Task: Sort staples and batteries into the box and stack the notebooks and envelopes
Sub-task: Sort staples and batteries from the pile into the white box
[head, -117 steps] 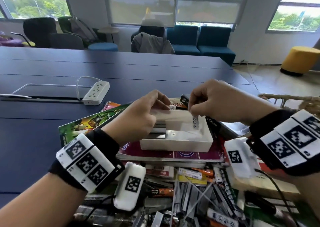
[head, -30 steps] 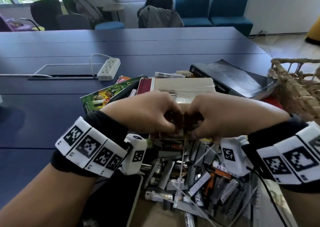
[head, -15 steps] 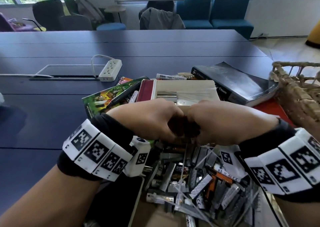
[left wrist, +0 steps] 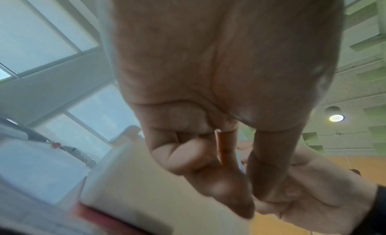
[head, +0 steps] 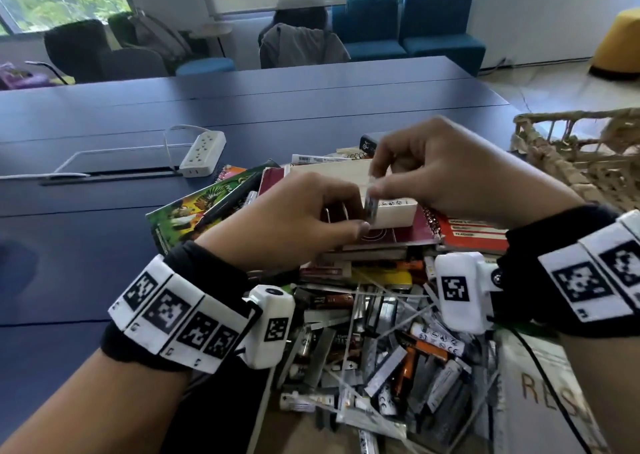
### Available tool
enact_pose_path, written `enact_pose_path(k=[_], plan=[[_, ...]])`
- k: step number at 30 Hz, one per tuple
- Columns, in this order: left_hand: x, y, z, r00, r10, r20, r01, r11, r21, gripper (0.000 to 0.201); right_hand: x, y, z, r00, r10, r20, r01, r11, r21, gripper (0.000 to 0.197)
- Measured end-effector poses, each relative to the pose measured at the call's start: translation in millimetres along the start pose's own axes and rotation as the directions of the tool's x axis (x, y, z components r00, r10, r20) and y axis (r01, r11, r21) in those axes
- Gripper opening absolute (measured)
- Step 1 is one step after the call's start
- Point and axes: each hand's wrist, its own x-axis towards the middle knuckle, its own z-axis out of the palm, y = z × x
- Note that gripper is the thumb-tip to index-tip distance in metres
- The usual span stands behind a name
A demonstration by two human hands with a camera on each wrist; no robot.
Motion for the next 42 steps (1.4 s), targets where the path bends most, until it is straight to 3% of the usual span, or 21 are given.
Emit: enact_pose_path(k=[2,5,12,18,20,25,29,32,42], plan=[[-2,1,1,0.992,-0.045,0.118,0.049,0.998,-0.033,0.008,4,8,-2,0.991,0.034,-0.127,-0.023,0.996,0.09,0.011],[1,4,8,0.94,-0.082,0.33,0.068,0.996,0.054,0.016,5,14,2,0.962,0.086,-0.258,-0.036,0.981,0.191,0.012],[8,19,15,0.893,-0.078,0.444,-0.041,0.967,0.253,0.02,9,13,13,0.933,0.111,-0.342,-0.07,0.989,0.131,0.013],[7,41,30,0.828,-0.067,0.556,-0.121,0.948,0.295,0.02,6,14,10,0.916,0.121,-0.382,-0.081,0.989,0.12,0.013],[7,48,39,0.823,-0.029,0.567,-0.221,0.904,0.367,0.02,6,14,10,0.912,0.122,-0.392,-0.085,0.99,0.11,0.013],[16,55,48,0.828,0.061,0.557,-0.332,0.854,0.401,0.022,7,18,6,0.891,0.126,-0.436,-0.085,0.99,0.112,0.012],[17,53,51,0.811,0.086,0.579,-0.362,0.851,0.381,0.005,8,20,5,0.88,0.126,-0.458,-0.079,0.99,0.12,0.014],[17,49,54,0.801,0.101,0.59,-0.365,0.864,0.348,0.022,9,20,6,0.88,0.118,-0.461,-0.077,0.991,0.109,0.016],[18,51,59,0.781,0.067,0.62,-0.399,0.819,0.413,0.015,10,20,5,0.868,0.123,-0.481,-0.067,0.989,0.133,0.015]])
